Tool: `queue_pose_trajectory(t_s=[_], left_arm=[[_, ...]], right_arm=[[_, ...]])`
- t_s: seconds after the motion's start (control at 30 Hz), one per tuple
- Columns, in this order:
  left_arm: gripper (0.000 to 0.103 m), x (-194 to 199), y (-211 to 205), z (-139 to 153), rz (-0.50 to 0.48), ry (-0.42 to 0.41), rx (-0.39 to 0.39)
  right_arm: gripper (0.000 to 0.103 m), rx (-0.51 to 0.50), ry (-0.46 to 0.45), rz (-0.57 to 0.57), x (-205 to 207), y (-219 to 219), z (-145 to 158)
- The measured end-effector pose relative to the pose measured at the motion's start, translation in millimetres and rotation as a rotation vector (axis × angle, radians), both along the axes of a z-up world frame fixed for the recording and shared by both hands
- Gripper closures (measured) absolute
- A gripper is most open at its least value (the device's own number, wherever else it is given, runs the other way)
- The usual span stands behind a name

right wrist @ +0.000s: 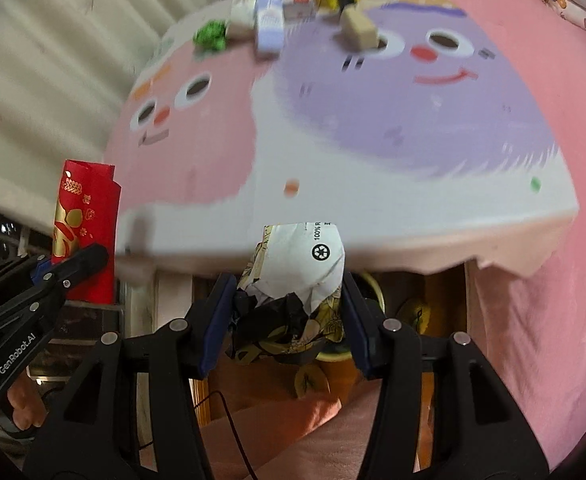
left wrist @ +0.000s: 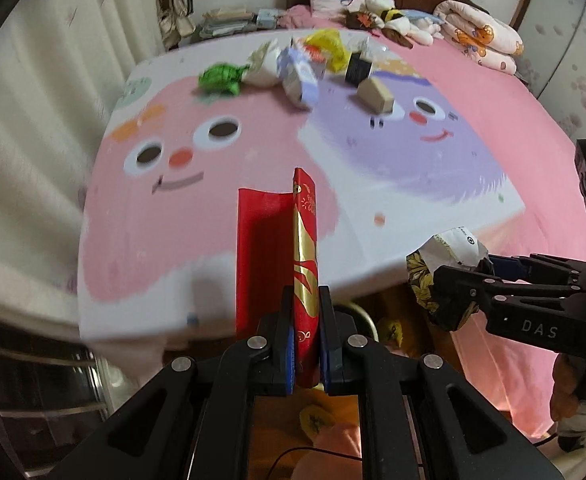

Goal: Collect trash
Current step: 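Carry both items over the bin and open both tools to drop them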

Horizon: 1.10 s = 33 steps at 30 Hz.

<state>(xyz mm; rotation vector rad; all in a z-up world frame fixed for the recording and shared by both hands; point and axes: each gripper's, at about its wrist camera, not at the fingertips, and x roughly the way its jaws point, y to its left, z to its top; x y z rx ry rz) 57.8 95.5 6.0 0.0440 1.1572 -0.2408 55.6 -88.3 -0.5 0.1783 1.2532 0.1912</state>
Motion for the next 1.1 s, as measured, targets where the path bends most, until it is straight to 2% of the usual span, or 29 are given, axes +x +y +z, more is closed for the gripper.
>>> queue_pose_trajectory(t_s=[0.27,0.47,0.63,0.87,1.0,1.1], left_arm=[[0.094,-40,17,-53,0.069,0.105,-0.015],[0.094,-58,12,-107,0.107,0.175,-0.018],[0.094,-64,-4,-178,0.113,0.232,-0.002],[0.094,-63,-29,-285,0.114,0.321,0.014],[0.094,-53,-46,-327,0.112,0.343,-0.016],[0.094,-43,-57,-352,0.095,0.340,-0.024]], right_arm=[[0.055,-0.077,0.085,0.094,-31,30,-46],[0.055,-0.066,0.167,0.076,-46,31,-106],[0.055,-0.107,0.201,0.096,-57,27,-174],[0.055,-0.107,0.251,0.047,-54,10,-262],[0.054,-0.102,0.254,0.026,-43,-8,-306],[0.054,-0.091,0.261,0.003,-38,-19,-327]])
